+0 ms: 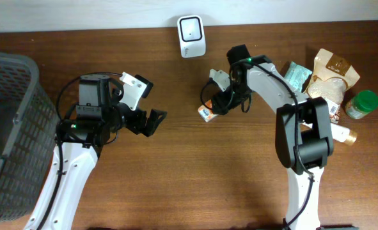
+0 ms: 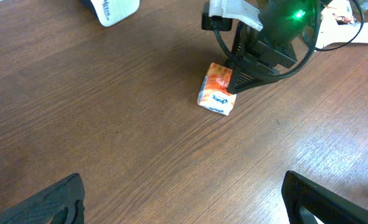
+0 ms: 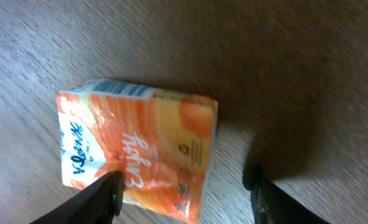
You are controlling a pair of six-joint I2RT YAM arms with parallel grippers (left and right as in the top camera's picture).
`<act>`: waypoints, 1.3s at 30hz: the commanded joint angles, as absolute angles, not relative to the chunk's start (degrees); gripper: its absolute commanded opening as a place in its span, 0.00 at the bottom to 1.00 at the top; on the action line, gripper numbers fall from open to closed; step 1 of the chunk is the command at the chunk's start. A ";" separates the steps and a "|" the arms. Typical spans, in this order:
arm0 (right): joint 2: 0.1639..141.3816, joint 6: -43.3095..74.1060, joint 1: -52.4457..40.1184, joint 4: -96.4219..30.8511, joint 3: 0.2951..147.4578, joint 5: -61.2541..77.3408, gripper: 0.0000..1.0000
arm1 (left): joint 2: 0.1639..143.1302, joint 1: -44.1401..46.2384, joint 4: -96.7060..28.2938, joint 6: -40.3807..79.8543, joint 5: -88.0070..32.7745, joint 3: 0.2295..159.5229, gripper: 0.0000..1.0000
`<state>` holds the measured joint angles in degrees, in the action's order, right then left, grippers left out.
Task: Scan the item barcode
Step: 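Regrasp the Kleenex pack with the right gripper and lift it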
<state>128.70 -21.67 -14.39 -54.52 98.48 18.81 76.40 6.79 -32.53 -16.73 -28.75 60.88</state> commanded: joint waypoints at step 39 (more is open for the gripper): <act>104.81 -96.01 -4.40 -97.25 102.08 88.95 0.04 | 76.55 6.98 -33.21 -16.34 -27.18 60.82 0.99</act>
<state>106.56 -93.27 -4.64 -97.10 101.93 83.74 76.53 6.79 -33.19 -16.69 -27.33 60.82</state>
